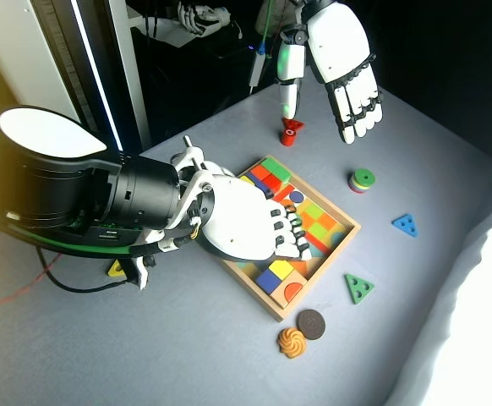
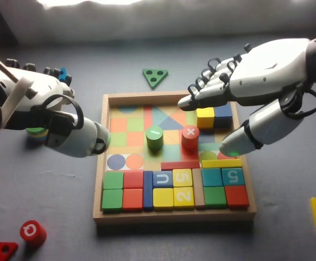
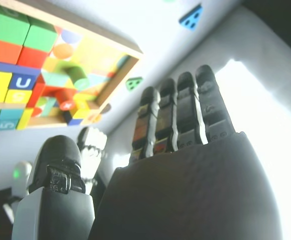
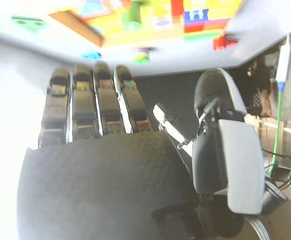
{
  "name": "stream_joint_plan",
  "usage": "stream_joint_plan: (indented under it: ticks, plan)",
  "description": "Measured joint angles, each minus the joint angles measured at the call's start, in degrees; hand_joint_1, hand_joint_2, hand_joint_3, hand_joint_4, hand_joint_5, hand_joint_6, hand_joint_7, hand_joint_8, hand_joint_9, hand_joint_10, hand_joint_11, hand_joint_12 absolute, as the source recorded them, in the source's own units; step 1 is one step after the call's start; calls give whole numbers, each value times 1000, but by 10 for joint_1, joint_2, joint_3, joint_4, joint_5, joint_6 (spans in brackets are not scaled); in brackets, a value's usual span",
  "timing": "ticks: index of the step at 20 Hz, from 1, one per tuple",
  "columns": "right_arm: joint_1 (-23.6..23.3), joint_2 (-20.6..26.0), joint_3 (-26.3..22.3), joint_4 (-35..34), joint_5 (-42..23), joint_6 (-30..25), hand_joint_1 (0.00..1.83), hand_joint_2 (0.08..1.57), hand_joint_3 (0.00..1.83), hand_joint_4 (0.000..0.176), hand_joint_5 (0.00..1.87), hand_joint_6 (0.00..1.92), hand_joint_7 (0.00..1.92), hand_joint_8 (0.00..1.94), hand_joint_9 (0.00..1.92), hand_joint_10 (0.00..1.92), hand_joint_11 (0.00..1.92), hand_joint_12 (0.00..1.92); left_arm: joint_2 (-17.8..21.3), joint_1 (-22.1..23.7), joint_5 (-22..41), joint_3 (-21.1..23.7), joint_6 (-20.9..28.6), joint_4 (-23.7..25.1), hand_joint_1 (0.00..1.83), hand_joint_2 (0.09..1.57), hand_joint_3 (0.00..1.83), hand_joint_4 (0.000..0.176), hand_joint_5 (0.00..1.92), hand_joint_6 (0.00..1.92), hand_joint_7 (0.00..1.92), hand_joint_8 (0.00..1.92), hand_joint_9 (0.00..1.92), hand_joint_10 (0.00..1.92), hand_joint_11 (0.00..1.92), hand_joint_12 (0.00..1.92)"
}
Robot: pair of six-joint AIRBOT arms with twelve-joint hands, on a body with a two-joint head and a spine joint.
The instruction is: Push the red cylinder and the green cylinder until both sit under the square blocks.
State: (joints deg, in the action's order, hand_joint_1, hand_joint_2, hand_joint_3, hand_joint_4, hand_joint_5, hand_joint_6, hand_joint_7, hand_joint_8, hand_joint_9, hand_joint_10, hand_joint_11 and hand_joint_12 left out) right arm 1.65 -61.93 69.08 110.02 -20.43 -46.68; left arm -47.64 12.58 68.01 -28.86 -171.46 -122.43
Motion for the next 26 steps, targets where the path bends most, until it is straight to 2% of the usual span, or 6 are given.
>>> stream_joint_plan:
  ticks: [3, 4, 6, 12, 19, 26]
  plan:
    - [-7, -4, 0, 14, -3, -3, 403, 1198, 4, 0, 0, 0, 514, 1596, 484, 1591, 70, 1643, 0, 0, 4, 0, 0, 5, 0, 1235, 8, 0, 86, 1, 59, 7, 26, 7, 10, 5]
    - [-7, -5, 0, 19, -4, -3, 454, 1197, 2, 0, 0, 0, 554, 1872, 569, 1855, 175, 1857, 0, 0, 4, 0, 0, 6, 0, 1235, 7, 0, 83, 0, 58, 6, 21, 5, 2, 1]
    - [-7, -5, 1, 21, -4, -4, 676, 1136, 0, 0, 4, 1, 860, 1938, 957, 1918, 800, 1918, 0, 0, 4, 0, 0, 5, 0, 1232, 5, 0, 77, 1, 55, 3, 21, 4, 0, 0]
    - [-1, -10, 16, 36, 0, -5, 1428, 1073, 0, 0, 261, 28, 1441, 1941, 1806, 1921, 1861, 1921, 0, 0, 4, 0, 0, 5, 0, 1250, 9, 0, 66, 8, 56, 10, 35, 11, 15, 7]
    - [12, -17, 24, 47, -2, 5, 1799, 1197, 42, 0, 36, 1, 1563, 1941, 1797, 1921, 1822, 1921, 0, 0, 4, 0, 0, 4, 0, 1252, 6, 0, 59, 3, 43, 2, 24, 2, 4, 1]
    - [26, -21, 24, 47, -1, 15, 1770, 1170, 49, 0, 83, 23, 1555, 1941, 1729, 1921, 1758, 1921, 0, 0, 4, 0, 0, 4, 0, 1266, 7, 0, 40, 0, 26, 1, 11, 2, 0, 0]
